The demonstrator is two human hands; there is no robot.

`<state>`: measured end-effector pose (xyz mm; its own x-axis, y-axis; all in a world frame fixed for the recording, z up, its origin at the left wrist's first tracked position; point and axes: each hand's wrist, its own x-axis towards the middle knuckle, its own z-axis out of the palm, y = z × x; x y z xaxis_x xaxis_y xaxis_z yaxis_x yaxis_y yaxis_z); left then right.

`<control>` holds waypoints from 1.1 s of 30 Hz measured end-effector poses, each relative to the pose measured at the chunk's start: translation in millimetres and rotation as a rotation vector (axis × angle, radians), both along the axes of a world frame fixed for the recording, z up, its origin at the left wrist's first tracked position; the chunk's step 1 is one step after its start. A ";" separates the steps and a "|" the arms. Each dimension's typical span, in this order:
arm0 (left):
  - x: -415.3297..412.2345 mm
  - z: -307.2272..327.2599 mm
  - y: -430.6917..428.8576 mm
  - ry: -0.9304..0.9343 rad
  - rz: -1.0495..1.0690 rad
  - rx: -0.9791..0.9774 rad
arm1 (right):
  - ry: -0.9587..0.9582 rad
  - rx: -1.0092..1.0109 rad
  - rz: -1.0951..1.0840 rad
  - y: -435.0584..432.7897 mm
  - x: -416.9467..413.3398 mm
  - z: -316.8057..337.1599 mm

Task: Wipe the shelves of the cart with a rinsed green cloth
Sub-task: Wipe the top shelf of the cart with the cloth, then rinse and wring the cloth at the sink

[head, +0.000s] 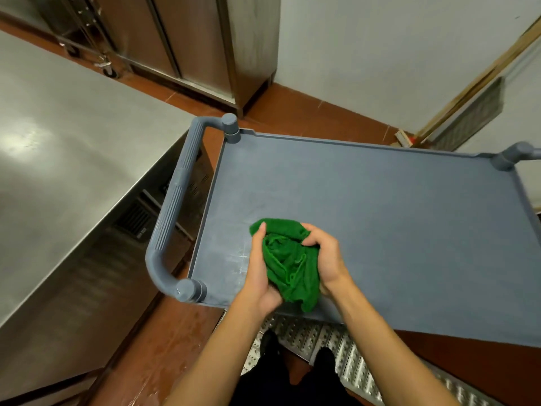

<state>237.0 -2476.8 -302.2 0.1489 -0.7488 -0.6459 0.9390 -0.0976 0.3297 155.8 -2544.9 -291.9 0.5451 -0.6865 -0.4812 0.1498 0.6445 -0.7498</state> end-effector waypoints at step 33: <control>-43.5 86.7 104.7 -0.445 0.675 0.171 | -0.064 -0.617 0.595 101.2 -38.1 75.7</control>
<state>193.4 -2372.1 -215.6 0.8004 -0.3034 -0.5171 0.5986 0.3580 0.7166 117.7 -2443.7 -216.2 0.9109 -0.4063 -0.0719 -0.0296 0.1096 -0.9935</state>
